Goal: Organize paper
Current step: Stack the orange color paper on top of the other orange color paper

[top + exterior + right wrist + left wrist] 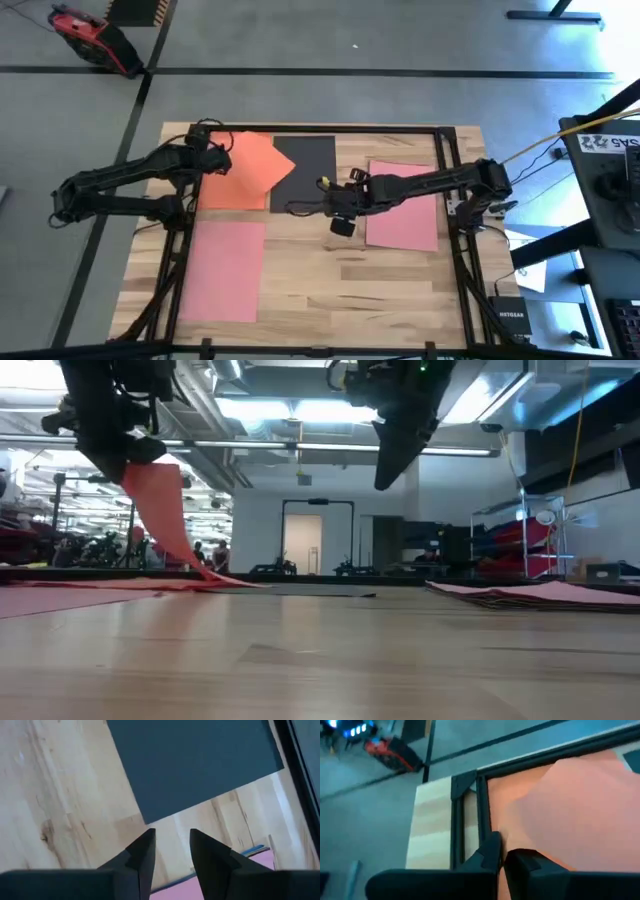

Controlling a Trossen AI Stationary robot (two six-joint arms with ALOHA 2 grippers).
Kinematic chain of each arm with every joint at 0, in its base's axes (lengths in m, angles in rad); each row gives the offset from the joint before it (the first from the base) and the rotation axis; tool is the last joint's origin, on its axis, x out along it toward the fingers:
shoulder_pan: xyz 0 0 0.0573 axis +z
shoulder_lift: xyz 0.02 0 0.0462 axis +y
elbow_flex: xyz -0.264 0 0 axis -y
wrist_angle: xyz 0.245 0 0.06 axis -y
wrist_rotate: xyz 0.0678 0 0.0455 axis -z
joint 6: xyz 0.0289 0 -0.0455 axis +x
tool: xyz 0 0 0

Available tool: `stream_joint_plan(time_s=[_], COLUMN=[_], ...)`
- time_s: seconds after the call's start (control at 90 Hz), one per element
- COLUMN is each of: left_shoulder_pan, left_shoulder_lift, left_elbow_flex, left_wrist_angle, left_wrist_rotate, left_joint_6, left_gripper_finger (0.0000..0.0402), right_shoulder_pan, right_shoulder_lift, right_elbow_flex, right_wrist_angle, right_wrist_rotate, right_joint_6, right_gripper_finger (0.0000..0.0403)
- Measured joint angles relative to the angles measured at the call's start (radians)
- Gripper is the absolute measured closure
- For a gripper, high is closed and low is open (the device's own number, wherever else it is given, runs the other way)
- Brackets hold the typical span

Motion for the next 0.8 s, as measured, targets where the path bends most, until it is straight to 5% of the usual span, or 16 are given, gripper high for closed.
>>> stream_joint_plan(time_s=[0.344, 0.8], left_shoulder_pan=[-0.127, -0.358], left_shoulder_lift=[0.003, 0.003], left_elbow_flex=[0.000, -0.091], left_wrist_angle=[0.027, 0.026], left_wrist_rotate=[0.124, 0.109], left_joint_6=[-0.328, -0.841], left_gripper_finger=[0.0401, 0.0402], right_shoulder_pan=[-0.046, -0.065], right_shoulder_lift=[0.000, 0.000], right_elbow_flex=[0.000, 0.000], right_wrist_angle=[0.021, 0.087], right_wrist_rotate=[-0.055, -0.130], right_joint_6=[-0.060, -0.179], right_gripper_finger=[0.0292, 0.0292])
